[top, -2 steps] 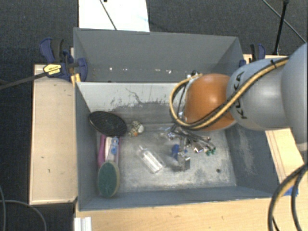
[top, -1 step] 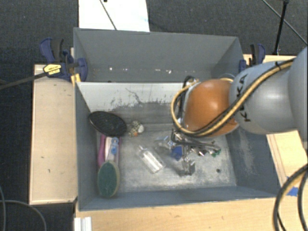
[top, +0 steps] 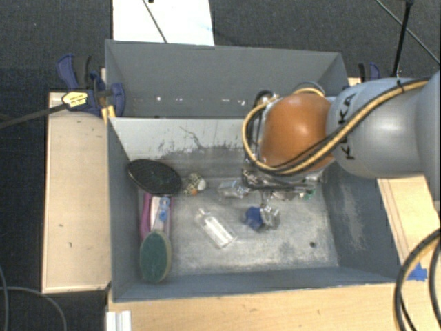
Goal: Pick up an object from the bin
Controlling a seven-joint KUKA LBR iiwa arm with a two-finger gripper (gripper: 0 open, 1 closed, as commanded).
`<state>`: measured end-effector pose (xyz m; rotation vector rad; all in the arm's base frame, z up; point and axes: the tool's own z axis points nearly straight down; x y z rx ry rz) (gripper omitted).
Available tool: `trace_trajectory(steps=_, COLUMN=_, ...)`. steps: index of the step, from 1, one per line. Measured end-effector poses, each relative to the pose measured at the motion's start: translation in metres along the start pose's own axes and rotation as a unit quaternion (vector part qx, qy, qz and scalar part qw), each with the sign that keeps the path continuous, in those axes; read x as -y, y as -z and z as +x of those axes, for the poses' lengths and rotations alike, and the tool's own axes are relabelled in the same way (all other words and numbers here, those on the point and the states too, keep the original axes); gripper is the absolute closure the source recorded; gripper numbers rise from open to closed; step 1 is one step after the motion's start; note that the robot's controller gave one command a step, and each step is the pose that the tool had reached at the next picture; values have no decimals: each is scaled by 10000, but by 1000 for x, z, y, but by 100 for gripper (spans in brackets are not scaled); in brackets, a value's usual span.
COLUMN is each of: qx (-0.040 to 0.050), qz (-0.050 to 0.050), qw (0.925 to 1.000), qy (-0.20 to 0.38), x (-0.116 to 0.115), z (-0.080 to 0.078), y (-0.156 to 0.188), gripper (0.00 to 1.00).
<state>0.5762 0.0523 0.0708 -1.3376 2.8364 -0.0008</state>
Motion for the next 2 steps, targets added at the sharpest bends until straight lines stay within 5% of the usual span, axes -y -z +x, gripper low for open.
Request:
trace_trajectory(steps=1, qx=-11, qz=-10, qw=10000, qy=-35, x=0, z=1, y=0, gripper=100)
trace_trajectory(steps=2, qx=20, qz=21, qw=9998, qy=-188, x=-23, z=-7, y=168, gripper=100)
